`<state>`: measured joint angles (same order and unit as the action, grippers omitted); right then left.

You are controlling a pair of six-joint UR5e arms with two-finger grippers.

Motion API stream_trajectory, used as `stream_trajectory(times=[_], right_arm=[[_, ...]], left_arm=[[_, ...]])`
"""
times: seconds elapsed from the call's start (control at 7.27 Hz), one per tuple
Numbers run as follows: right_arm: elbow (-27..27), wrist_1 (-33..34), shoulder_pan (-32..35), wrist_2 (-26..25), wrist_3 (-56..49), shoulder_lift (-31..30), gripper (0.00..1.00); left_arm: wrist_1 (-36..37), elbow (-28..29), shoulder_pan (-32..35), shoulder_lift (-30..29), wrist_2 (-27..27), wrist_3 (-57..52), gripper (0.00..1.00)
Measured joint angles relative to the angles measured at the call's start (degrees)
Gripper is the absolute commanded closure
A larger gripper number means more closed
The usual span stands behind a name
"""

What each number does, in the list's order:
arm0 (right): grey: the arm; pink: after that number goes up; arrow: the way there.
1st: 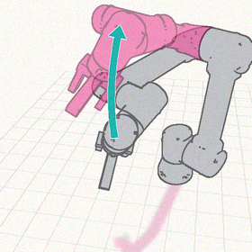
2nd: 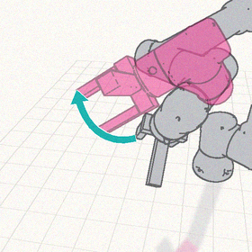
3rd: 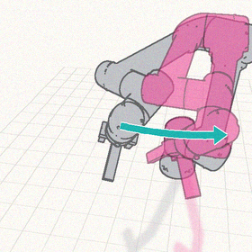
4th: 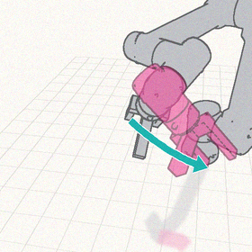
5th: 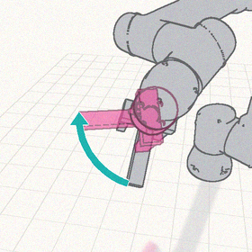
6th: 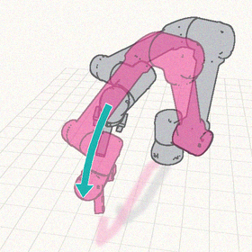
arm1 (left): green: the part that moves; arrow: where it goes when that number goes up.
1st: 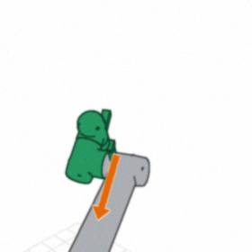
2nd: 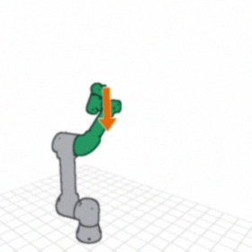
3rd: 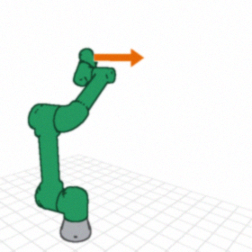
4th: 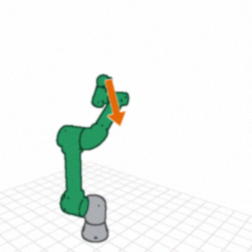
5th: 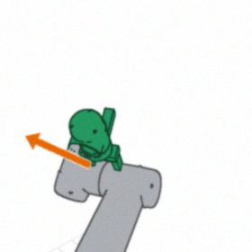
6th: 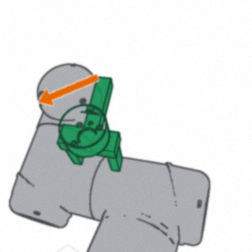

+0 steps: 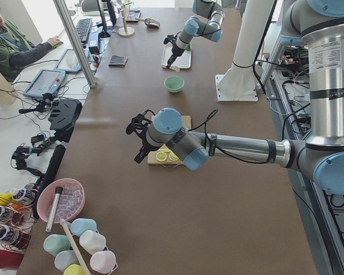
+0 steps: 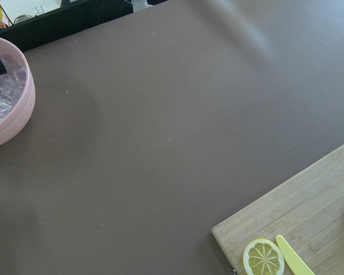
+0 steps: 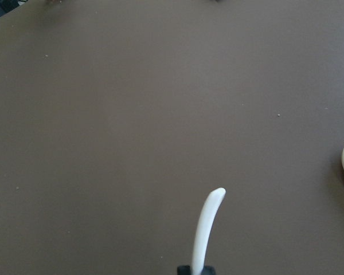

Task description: Put spoon and bun in bowl

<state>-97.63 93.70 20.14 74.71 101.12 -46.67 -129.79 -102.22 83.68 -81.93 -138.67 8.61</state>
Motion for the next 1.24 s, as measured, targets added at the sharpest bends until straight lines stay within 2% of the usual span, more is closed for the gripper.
stream_trajectory(times=[0.14, 0.28, 0.55, 0.83, 0.96, 1.24], right_arm=[[2.02, 0.09, -1.08, -1.79, 0.97, 1.57, 0.24], [2.71, 0.14, -1.64, -2.72, 1.22, 2.23, 0.00], [1.90, 0.38, -1.90, -5.03, 0.47, 2.33, 0.00], [-3.41, 2.24, -1.57, -5.07, -2.90, 1.49, 0.00], [-6.59, 3.76, -0.13, -2.92, -5.92, 0.71, 0.00], [-12.58, 4.44, 7.12, 7.51, -16.67, -3.36, 0.00]], left_arm=[[0.04, 0.03, -0.03, 0.01, 0.04, 0.00, 0.02], [0.06, 0.06, -0.06, 0.00, 0.06, 0.02, 0.02], [0.07, 0.09, -0.22, -0.06, 0.05, 0.10, 0.02], [0.08, -0.26, -1.04, -0.27, -0.01, 1.40, 0.02], [-0.94, -0.68, -3.22, -0.74, 0.14, 5.43, 0.02], [-6.94, -1.23, -11.86, -2.42, 1.70, 20.00, 0.01]])
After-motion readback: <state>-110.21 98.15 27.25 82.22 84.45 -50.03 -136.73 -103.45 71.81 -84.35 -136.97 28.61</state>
